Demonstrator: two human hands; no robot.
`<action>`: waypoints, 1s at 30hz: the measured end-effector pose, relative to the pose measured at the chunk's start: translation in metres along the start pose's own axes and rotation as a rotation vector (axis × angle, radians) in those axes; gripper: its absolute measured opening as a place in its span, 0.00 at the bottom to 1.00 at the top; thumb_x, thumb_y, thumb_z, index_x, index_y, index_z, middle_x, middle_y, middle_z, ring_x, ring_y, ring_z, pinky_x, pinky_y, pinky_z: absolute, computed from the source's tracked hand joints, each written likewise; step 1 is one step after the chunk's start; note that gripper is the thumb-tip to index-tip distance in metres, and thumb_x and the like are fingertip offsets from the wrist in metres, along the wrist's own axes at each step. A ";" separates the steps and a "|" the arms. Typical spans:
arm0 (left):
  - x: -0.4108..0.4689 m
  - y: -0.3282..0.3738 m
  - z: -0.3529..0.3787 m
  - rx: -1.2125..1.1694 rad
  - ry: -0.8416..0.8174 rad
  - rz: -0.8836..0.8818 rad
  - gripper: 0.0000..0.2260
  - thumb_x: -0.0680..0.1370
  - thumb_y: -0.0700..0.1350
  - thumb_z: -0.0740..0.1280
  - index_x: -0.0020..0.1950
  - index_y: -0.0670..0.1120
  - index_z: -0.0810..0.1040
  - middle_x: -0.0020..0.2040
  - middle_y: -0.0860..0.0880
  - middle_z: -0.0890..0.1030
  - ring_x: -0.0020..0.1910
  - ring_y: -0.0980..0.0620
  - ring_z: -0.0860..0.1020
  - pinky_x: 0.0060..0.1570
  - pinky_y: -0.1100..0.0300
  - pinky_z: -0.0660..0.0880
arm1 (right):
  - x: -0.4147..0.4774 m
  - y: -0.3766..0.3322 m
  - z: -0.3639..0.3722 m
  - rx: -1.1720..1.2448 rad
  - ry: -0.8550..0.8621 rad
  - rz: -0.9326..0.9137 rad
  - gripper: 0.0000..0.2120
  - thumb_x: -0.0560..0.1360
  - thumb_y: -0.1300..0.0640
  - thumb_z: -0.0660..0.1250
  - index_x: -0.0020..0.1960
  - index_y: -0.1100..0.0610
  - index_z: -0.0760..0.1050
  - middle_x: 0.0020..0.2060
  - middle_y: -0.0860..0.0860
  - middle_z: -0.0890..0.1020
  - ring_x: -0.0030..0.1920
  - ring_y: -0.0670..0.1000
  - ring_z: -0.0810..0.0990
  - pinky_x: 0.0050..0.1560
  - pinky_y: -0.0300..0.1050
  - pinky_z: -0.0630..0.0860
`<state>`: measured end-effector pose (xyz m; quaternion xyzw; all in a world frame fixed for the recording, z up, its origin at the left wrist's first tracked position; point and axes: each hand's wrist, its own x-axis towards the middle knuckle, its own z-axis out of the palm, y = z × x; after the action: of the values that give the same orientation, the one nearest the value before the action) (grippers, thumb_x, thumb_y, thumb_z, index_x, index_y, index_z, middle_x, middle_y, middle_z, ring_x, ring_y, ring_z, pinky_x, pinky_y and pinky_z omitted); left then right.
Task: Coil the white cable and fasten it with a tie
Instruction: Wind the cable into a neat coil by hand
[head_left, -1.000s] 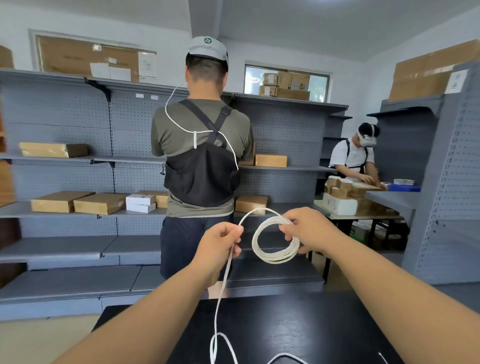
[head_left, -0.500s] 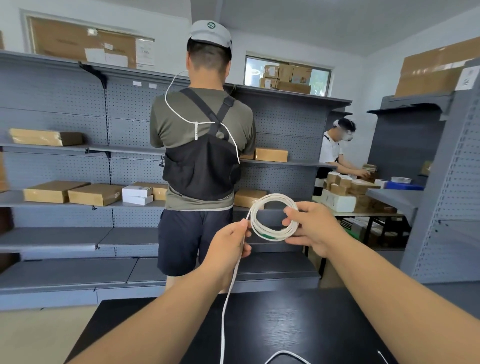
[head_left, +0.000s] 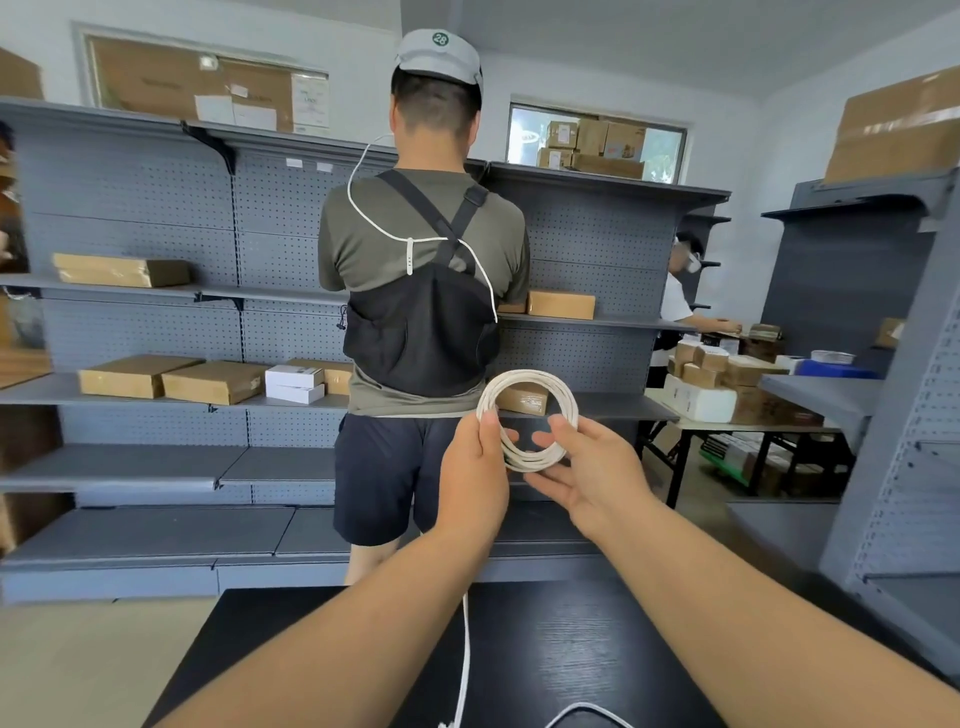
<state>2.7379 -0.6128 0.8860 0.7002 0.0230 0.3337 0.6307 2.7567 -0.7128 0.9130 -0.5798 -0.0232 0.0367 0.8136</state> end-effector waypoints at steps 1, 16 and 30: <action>0.002 0.000 -0.001 0.033 0.007 0.025 0.13 0.82 0.51 0.51 0.51 0.49 0.74 0.44 0.49 0.79 0.45 0.51 0.78 0.51 0.55 0.75 | 0.000 0.000 0.000 -0.007 -0.012 0.011 0.08 0.79 0.59 0.63 0.57 0.55 0.73 0.49 0.56 0.81 0.48 0.57 0.82 0.44 0.51 0.79; 0.035 0.027 -0.022 0.984 -0.495 0.531 0.13 0.83 0.48 0.53 0.54 0.41 0.72 0.51 0.43 0.77 0.48 0.48 0.74 0.40 0.63 0.59 | 0.000 -0.045 -0.025 -0.947 -0.371 -0.174 0.08 0.77 0.61 0.65 0.55 0.53 0.74 0.49 0.55 0.81 0.48 0.52 0.81 0.53 0.51 0.80; 0.020 0.008 -0.027 0.585 -0.419 0.304 0.10 0.81 0.51 0.56 0.54 0.49 0.75 0.47 0.52 0.80 0.47 0.54 0.77 0.49 0.57 0.72 | -0.003 -0.037 -0.030 -0.637 -0.214 -0.142 0.07 0.76 0.63 0.67 0.44 0.52 0.79 0.44 0.55 0.82 0.44 0.53 0.82 0.36 0.39 0.79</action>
<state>2.7371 -0.5813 0.9014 0.8988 -0.1161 0.2524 0.3390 2.7576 -0.7532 0.9386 -0.7947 -0.1592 0.0314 0.5849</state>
